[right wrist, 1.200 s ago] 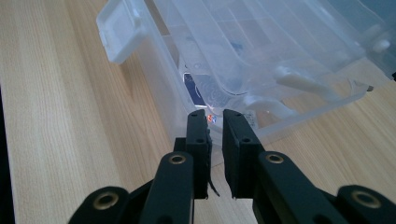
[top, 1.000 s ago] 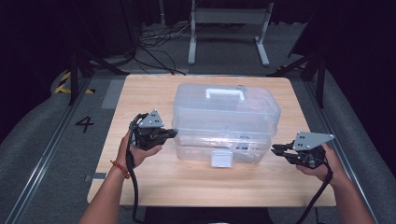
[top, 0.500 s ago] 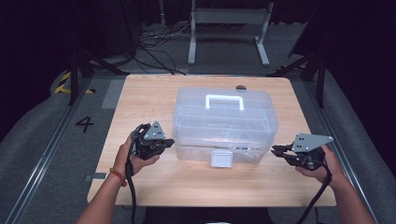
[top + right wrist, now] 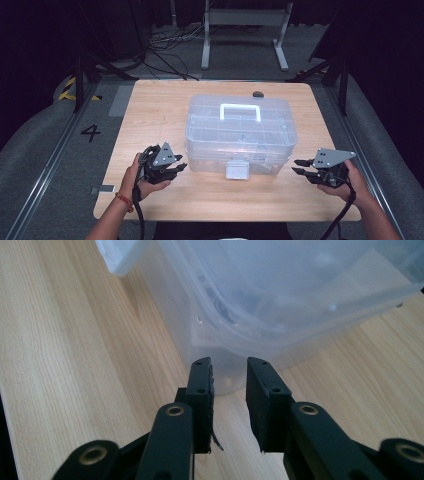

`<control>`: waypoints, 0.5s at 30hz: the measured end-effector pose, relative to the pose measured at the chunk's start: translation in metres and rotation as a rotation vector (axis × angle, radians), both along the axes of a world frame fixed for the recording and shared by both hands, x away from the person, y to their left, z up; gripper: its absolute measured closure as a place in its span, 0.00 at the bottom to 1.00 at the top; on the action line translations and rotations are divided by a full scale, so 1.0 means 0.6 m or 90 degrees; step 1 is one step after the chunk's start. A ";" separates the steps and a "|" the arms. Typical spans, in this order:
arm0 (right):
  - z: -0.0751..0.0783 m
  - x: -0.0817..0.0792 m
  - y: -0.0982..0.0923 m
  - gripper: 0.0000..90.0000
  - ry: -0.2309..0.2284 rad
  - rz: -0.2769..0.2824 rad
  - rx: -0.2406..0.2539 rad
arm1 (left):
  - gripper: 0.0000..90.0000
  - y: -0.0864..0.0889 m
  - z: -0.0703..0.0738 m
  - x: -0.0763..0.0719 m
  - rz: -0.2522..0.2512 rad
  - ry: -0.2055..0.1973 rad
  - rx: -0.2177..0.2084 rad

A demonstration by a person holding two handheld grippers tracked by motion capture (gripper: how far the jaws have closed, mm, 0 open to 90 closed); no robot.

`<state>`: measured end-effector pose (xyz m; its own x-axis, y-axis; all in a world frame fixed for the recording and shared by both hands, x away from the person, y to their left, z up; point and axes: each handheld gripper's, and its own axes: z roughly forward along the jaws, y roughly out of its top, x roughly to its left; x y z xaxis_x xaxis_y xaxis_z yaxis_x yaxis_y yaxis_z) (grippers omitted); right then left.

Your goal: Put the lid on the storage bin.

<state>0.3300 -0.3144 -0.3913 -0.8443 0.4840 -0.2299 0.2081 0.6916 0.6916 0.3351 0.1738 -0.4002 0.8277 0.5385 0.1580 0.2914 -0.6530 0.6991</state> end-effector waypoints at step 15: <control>-0.079 -0.010 -0.061 0.42 0.043 -0.094 -0.011 | 0.32 0.053 -0.055 -0.013 0.048 0.050 0.016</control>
<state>0.3243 -0.3511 -0.4387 -0.7779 0.6007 -0.1846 0.3541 0.6617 0.6609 0.3273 0.2058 -0.4333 0.7957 0.5961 0.1078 0.3938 -0.6442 0.6557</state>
